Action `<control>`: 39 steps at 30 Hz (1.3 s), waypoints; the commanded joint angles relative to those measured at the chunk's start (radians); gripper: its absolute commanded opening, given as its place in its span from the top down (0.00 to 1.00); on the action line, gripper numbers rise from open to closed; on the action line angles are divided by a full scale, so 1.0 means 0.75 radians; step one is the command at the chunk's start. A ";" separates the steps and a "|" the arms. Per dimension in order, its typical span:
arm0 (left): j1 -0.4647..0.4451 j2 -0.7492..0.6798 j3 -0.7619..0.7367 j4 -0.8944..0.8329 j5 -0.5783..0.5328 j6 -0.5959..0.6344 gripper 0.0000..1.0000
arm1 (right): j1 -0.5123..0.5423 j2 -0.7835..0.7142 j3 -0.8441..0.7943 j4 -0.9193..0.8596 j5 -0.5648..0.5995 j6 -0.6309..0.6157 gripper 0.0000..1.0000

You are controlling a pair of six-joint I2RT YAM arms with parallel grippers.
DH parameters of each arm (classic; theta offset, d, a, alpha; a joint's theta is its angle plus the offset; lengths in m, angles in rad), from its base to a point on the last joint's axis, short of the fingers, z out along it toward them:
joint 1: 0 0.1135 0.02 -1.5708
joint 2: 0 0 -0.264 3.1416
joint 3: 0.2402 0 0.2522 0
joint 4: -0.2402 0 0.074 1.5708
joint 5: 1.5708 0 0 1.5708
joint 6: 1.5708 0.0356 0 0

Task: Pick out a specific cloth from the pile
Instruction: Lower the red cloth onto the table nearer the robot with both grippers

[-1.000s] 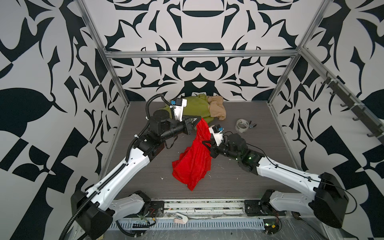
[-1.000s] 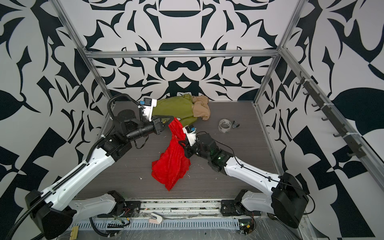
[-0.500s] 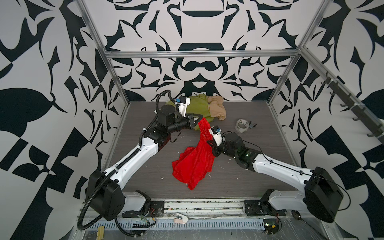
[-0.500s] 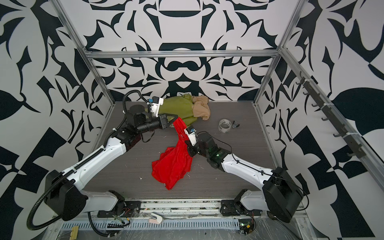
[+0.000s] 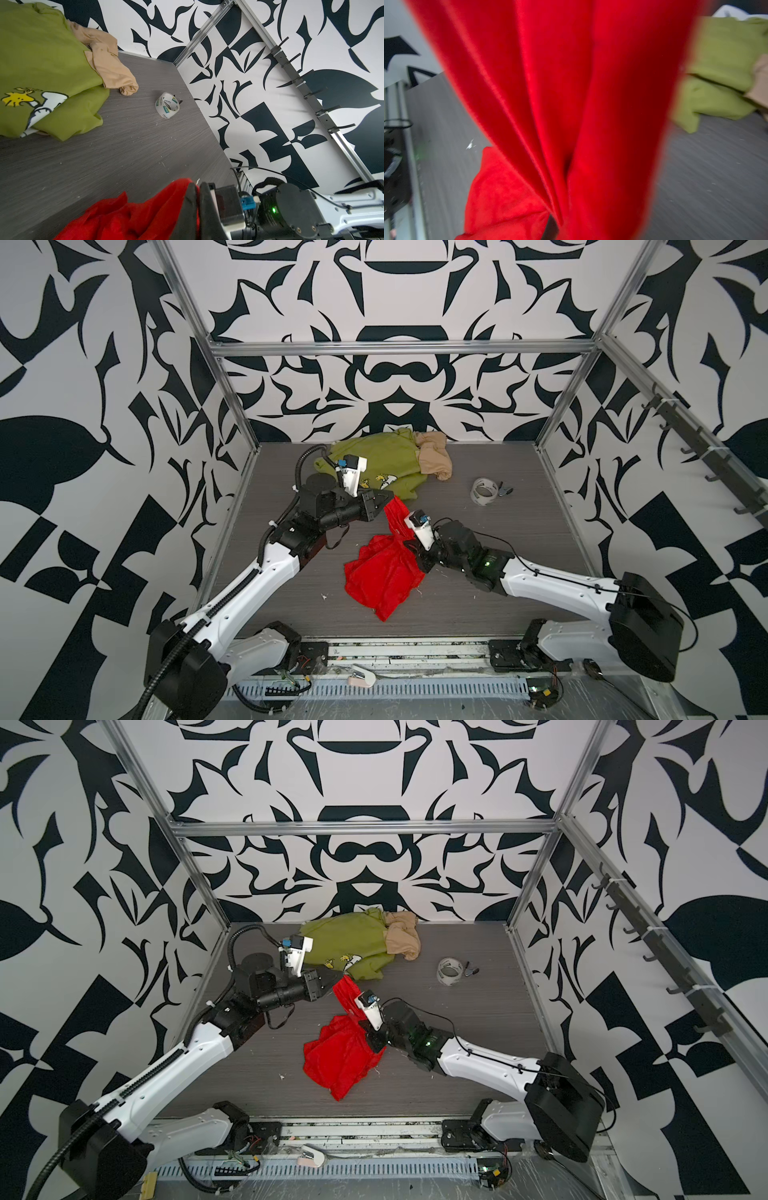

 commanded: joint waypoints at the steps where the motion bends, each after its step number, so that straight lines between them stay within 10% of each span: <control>1: 0.007 -0.091 -0.043 -0.023 -0.025 -0.018 1.00 | 0.044 0.020 0.015 -0.120 0.064 0.004 1.00; 6: 0.006 -0.189 -0.140 -0.077 -0.037 -0.042 1.00 | 0.050 -0.046 -0.018 -0.202 0.078 0.016 0.97; 17: 0.006 -0.357 -0.244 -0.282 -0.097 -0.012 1.00 | 0.049 -0.223 0.020 -0.419 -0.225 -0.018 0.45; 28: 0.006 -0.484 -0.419 -0.383 -0.163 0.031 1.00 | 0.048 -0.451 0.071 -0.342 -0.141 -0.144 0.45; 39: 0.007 -0.498 -0.611 -0.436 -0.179 -0.029 1.00 | 0.047 -0.266 0.062 -0.151 -0.073 -0.228 0.47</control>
